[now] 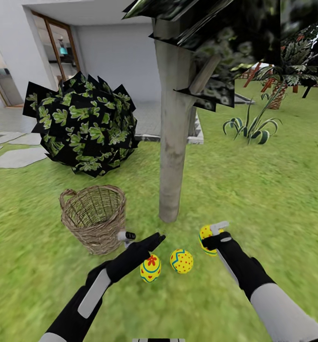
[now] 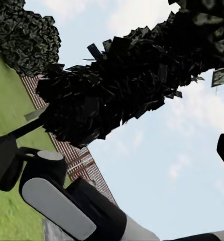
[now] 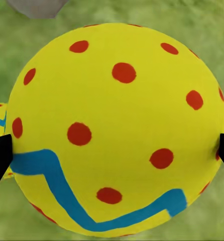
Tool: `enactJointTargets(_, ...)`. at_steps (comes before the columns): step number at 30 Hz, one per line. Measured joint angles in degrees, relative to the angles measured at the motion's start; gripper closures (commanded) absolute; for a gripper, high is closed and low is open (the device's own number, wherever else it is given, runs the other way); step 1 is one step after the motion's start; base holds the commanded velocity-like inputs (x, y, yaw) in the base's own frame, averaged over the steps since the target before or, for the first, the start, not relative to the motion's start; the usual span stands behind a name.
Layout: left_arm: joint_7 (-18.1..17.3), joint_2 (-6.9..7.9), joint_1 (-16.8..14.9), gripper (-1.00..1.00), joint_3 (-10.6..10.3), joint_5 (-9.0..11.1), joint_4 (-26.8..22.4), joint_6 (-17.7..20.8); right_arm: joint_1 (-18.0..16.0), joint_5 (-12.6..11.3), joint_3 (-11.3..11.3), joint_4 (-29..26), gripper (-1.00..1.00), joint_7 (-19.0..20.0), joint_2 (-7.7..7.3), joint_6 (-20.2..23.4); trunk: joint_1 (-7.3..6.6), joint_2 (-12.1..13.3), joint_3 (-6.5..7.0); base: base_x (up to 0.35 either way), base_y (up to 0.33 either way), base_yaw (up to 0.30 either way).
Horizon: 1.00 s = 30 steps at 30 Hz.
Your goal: Take the three Easter eggs out of the wicker basket on the lawn in the garden, then place them on the lawn next to a single tree (choose any tree) so that all three eggs are next to the same tree and none are left in the basket.
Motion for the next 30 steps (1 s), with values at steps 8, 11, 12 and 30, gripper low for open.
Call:
enactJointTargets(8,-0.2,0.01,0.0,-1.00,-0.2,-0.1,-0.3,-5.2,-15.7,-0.6,-0.4,29.9,1.00,-0.2,1.50,-11.2,0.00,0.0,0.00,0.001,0.000,0.000)
enactJointTargets(11,-0.2,0.03,0.0,-1.00,-1.8,0.0,-2.3,-5.0,-16.7,-0.6,-0.4,31.9,1.00,-0.2,1.77,-12.9,0.08,0.0,-0.66,0.000,0.000,0.000)
enactJointTargets(12,-0.2,0.05,0.0,-1.00,-2.0,0.0,-3.8,-4.8,-16.8,-0.6,-0.4,31.9,1.00,-0.2,1.84,-13.0,0.11,-0.1,-0.88,0.000,0.000,0.000)
enactJointTargets(30,-0.8,3.71,0.6,-1.00,-4.3,8.3,-18.9,-4.2,-19.3,0.8,0.0,33.2,1.00,-6.5,7.84,-11.9,0.57,-0.3,-4.87,0.000,0.000,0.000)
